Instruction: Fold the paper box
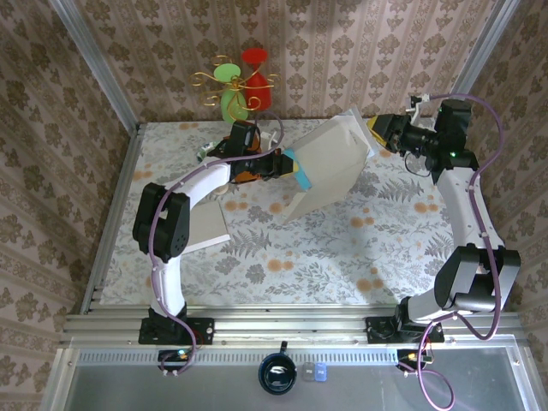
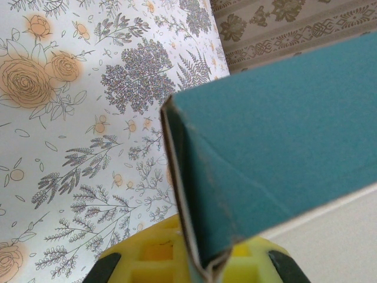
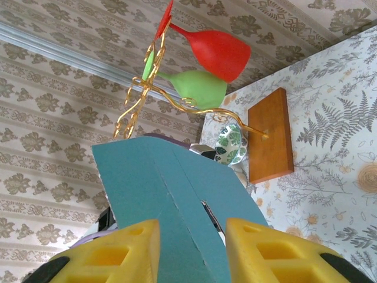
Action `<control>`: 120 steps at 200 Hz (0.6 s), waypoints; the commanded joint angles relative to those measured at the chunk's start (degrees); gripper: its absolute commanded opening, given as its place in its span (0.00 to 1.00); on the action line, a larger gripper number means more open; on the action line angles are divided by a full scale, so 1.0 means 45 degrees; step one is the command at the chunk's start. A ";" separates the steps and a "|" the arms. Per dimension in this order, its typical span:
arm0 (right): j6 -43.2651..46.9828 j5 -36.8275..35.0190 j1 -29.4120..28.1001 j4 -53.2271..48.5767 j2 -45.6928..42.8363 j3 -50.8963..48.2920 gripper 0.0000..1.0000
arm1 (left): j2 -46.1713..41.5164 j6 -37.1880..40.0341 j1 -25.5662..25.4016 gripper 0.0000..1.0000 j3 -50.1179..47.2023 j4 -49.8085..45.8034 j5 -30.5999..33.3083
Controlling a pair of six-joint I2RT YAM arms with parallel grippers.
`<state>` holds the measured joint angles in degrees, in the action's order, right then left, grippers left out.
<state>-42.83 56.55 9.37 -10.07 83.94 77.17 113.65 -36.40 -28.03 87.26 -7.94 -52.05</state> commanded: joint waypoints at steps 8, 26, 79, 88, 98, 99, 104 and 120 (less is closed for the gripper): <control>0.1523 -0.0401 -0.0480 -0.1763 0.0370 0.0842 0.37 | 0.0117 0.0001 0.0018 0.00 0.0274 -0.0031 -0.0049; 0.2157 -0.0884 -0.0689 -0.2566 0.0426 0.1177 0.38 | 0.0111 -0.0016 -0.0035 0.00 0.0272 -0.0012 -0.0015; 0.4120 -0.2741 -0.1368 -0.4528 0.0444 0.2083 0.42 | 0.0114 -0.0016 -0.0049 0.00 0.0318 -0.0069 -0.0002; 0.4553 -0.3163 -0.1564 -0.5164 0.0490 0.2264 0.43 | 0.0117 0.0001 -0.0063 0.00 0.0345 -0.0089 -0.0005; 0.4947 -0.3583 -0.1768 -0.5528 0.0535 0.2438 0.43 | 0.0107 0.0037 -0.0060 0.00 0.0363 -0.0124 -0.0025; 0.4976 -0.3622 -0.1778 -0.5562 0.0531 0.2459 0.43 | 0.0102 0.0030 -0.0060 0.00 0.0358 -0.0126 -0.0020; 0.5139 -0.3846 -0.1886 -0.5726 0.0563 0.2537 0.43 | 0.0116 0.0040 -0.0060 0.00 0.0357 -0.0150 -0.0015; 0.5621 -0.4556 -0.2151 -0.6129 0.0609 0.2749 0.44 | 0.0134 0.0077 -0.0060 0.00 0.0442 -0.0225 -0.0015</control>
<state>-23.99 42.83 1.45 -30.98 85.78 87.02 113.65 -36.38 -28.08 87.33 -8.16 -51.03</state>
